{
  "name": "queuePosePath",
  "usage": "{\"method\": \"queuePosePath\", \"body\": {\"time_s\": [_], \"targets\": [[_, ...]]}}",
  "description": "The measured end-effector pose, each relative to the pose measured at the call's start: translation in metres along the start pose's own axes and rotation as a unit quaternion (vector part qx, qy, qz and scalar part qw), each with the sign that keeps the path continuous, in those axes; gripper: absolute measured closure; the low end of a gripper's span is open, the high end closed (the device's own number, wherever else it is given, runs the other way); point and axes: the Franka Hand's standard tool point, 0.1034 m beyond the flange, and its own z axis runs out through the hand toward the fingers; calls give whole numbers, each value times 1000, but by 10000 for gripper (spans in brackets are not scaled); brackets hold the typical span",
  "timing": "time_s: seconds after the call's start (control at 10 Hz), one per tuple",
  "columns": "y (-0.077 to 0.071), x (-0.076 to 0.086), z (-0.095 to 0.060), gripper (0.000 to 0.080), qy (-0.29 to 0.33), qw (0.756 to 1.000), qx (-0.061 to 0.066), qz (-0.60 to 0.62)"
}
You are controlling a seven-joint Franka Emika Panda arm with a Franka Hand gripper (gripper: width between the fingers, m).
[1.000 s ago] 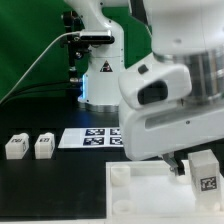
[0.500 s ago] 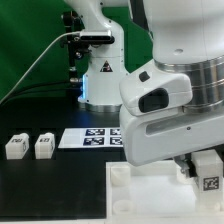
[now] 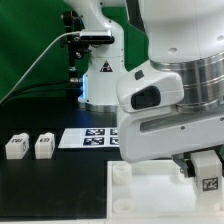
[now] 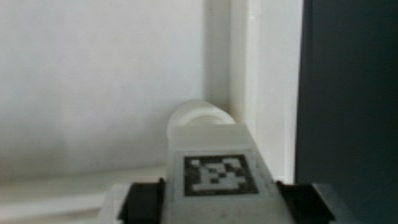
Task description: Assemble one leg
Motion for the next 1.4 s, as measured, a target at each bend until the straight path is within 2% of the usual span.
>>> {"method": "queuePosePath", "body": {"time_s": [0.3, 0.7, 0.8, 0.9, 1.2, 1.3, 1.4], "targets": [[-9, -12, 9, 502, 39, 980, 9, 193], [-17, -12, 9, 502, 34, 923, 28, 383], [-17, -11, 8, 502, 31, 912, 34, 408], [-13, -6, 5, 502, 27, 893, 48, 447], [-16, -8, 7, 494, 26, 897, 46, 439], [-17, -8, 7, 296, 26, 897, 46, 438], [-17, -8, 7, 296, 26, 898, 46, 437]]}}
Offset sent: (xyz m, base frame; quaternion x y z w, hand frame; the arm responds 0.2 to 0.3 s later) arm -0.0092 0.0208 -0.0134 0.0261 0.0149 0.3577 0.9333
